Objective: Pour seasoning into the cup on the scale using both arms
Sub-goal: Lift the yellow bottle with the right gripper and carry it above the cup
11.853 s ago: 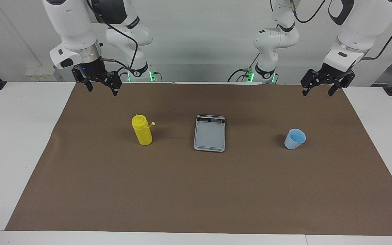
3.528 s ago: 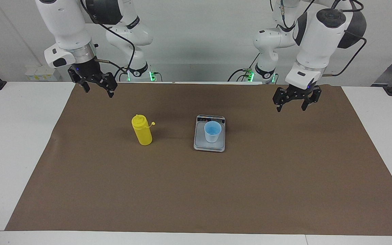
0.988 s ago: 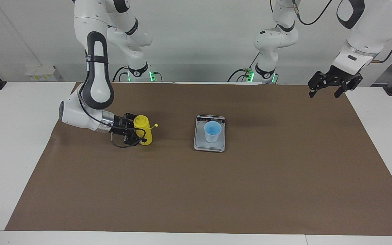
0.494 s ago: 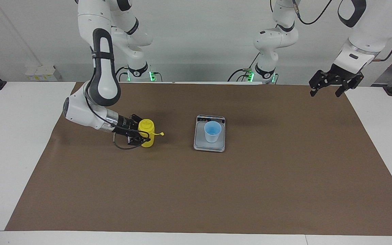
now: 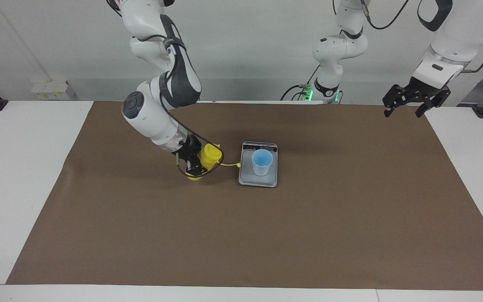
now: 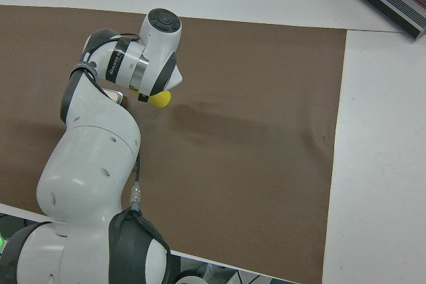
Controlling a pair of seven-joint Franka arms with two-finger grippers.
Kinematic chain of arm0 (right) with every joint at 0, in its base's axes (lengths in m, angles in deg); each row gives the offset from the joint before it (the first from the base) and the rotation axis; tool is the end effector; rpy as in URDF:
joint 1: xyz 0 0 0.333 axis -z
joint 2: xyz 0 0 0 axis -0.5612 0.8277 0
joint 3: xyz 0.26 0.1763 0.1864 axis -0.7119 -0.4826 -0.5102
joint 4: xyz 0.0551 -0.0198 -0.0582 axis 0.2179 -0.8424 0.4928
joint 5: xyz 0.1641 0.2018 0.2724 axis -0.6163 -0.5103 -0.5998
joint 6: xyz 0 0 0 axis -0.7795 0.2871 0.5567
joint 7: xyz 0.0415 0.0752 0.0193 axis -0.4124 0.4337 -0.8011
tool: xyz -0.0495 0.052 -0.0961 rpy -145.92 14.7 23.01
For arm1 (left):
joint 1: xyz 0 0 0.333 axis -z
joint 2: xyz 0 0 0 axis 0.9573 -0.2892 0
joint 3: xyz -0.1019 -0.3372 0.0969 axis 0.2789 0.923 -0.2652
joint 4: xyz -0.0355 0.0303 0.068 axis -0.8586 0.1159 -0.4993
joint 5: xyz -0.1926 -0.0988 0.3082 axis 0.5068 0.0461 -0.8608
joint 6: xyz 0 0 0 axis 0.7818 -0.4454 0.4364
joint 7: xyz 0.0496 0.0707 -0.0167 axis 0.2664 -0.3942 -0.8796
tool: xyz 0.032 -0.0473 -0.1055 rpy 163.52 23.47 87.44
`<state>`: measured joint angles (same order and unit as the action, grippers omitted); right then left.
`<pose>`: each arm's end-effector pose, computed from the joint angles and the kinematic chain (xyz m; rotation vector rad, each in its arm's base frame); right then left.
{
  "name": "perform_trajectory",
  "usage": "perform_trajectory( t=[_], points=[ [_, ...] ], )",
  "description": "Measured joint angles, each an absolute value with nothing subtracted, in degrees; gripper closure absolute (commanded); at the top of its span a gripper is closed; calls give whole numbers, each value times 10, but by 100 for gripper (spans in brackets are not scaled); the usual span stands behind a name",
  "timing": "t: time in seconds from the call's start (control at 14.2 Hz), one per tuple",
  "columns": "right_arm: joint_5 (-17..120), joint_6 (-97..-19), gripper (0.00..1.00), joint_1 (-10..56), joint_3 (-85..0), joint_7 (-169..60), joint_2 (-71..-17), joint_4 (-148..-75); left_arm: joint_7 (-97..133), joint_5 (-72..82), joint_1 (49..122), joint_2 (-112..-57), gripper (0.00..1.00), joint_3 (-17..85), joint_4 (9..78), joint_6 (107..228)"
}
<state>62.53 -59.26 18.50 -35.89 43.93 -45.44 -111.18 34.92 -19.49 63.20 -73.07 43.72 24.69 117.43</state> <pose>0.5920 0.1976 0.4569 -2.1878 1.9435 0.3480 0.5248 -0.0259 0.6696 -3.1392 0.1125 0.0131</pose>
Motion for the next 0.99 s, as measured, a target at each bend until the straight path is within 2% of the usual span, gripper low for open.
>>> perform_trajectory(
  t=[0.42,0.99],
  points=[
    [849,-593,84,111,-359,533,-415,-1026,349,-195,635,-731,0,438,247,1174],
    [1079,-592,84,29,-359,605,-356,-987,349,-195,635,-731,0,437,247,1174]
  ],
)
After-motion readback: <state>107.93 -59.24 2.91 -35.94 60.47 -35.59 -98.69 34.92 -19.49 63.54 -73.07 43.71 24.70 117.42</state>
